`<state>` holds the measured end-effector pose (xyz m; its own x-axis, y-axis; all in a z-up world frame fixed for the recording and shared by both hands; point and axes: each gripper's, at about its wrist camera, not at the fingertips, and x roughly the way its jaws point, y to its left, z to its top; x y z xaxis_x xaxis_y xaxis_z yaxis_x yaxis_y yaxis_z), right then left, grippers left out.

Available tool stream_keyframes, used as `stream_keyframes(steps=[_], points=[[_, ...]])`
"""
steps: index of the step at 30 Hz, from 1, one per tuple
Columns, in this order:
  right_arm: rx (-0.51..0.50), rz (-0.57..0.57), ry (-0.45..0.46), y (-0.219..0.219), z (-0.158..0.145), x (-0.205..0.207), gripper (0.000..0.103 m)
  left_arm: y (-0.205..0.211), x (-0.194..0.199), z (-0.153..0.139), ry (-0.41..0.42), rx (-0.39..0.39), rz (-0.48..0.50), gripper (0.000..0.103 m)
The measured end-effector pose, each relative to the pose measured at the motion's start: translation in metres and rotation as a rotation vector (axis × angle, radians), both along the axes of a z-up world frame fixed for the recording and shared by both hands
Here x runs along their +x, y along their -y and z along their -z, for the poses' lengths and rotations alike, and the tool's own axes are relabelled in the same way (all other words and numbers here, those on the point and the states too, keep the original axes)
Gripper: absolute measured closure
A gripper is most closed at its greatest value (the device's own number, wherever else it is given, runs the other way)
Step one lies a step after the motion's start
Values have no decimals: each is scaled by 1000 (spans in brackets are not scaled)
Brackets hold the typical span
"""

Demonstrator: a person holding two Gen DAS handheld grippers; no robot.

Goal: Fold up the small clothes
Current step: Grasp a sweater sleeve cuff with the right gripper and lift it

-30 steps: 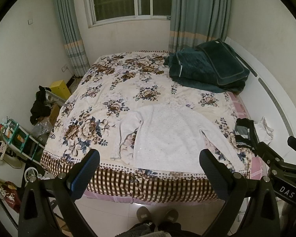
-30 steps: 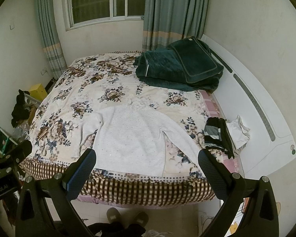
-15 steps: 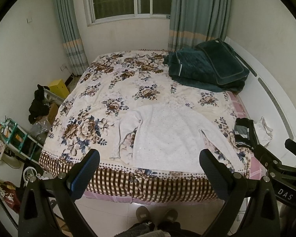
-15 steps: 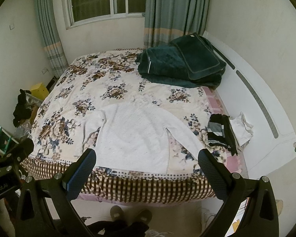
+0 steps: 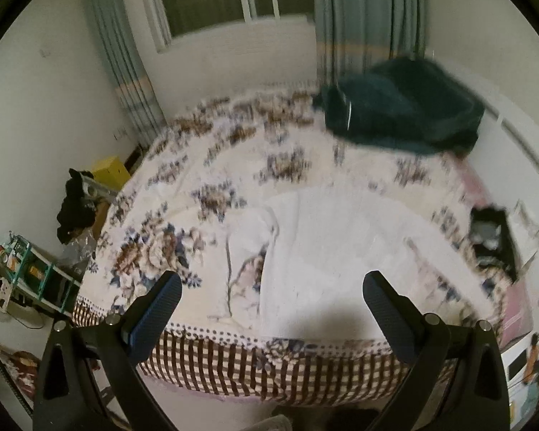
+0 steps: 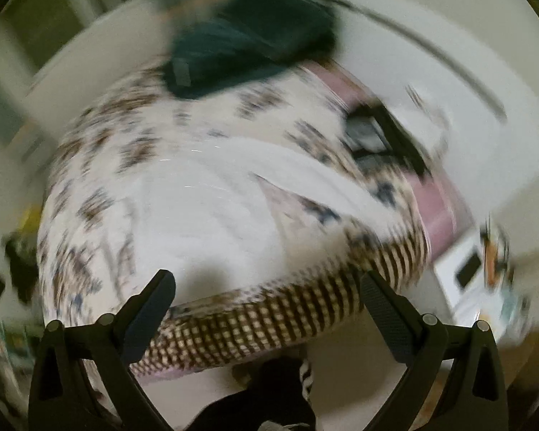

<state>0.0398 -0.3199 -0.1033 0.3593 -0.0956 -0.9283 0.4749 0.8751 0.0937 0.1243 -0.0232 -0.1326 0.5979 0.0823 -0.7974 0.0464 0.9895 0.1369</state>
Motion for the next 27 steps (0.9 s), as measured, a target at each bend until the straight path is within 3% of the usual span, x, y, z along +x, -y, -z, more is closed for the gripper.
stream_keyframes(steps=[2,3,4,6,10,14,20,22,24,26,27], points=[[63,120,-41,58,48,-4,9,12,19,31,-55,28,3,0],[90,162,-50,90,73,-7,18,25,34,54,-80,41,2,0],[118,215,-75,118,99,-6,34,32,43,71,-100,51,-3,0],[177,304,-113,179,151,-5,45,41,59,104,-144,46,-14,0],[337,489,-136,291,263,1,41,65,93,165,-220,57,-54,0],[446,670,-146,369,367,7,34,87,122,223,-289,79,-92,0],[526,754,-217,423,496,28,31,113,157,294,-383,164,-118,0],[541,746,-245,427,522,38,28,118,162,306,-405,189,-114,0],[508,742,-232,427,527,45,30,122,165,318,-422,216,-103,0],[492,695,-186,426,525,54,65,123,167,324,-431,224,-87,0],[483,671,-191,426,524,58,94,125,168,326,-432,227,-80,0]])
